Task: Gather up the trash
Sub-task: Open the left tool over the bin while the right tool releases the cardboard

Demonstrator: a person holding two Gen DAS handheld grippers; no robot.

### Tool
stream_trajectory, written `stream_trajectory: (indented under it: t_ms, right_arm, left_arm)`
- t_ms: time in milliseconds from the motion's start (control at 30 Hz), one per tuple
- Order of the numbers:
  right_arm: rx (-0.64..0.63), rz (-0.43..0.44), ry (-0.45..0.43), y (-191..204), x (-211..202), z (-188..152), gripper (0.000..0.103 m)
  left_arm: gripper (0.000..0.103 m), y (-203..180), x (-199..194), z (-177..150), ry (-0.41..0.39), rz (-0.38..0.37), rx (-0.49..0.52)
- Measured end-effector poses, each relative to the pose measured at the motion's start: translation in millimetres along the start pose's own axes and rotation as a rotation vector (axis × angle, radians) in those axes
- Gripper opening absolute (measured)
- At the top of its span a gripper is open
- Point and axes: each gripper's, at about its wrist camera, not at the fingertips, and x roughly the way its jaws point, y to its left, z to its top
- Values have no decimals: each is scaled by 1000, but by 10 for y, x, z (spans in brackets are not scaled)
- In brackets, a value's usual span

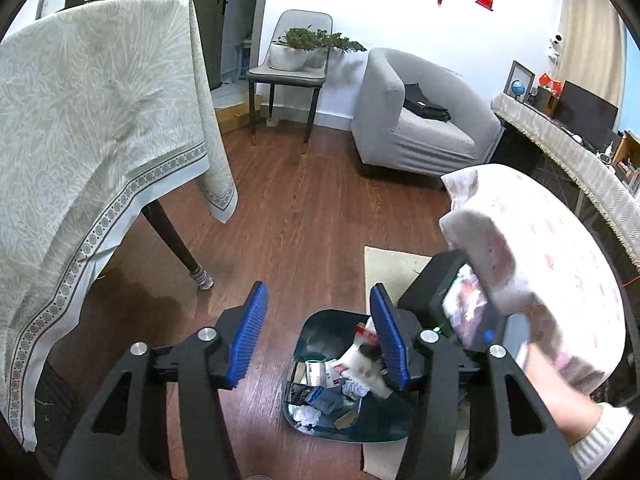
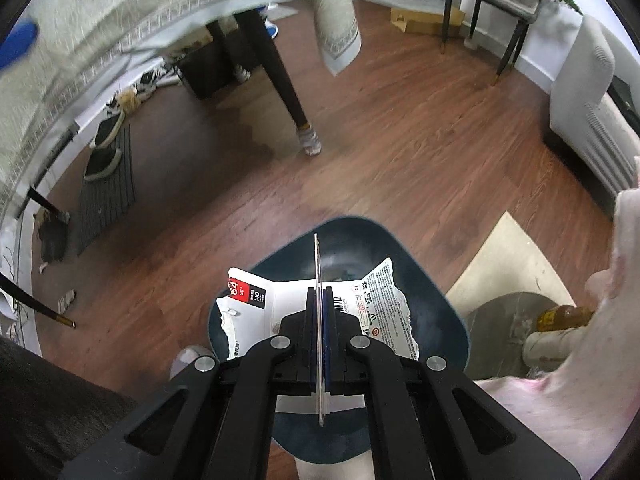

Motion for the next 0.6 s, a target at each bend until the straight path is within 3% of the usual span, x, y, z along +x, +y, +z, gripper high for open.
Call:
stream_trajectory:
  t_ms: [200,300,600]
  right_arm:
    - [-31,-2,64,124,242,-77,8]
    - [-57,-15,75,183,263,-102,54]
    - [-21,-21,-83,128,-347,-103,55]
  left_arm:
    - [53,-54,-79,27,-27,-24,8]
    - [53,-63,-93,44,-33,-26,6]
    - [53,-154,-199,110,-76,-40,9]
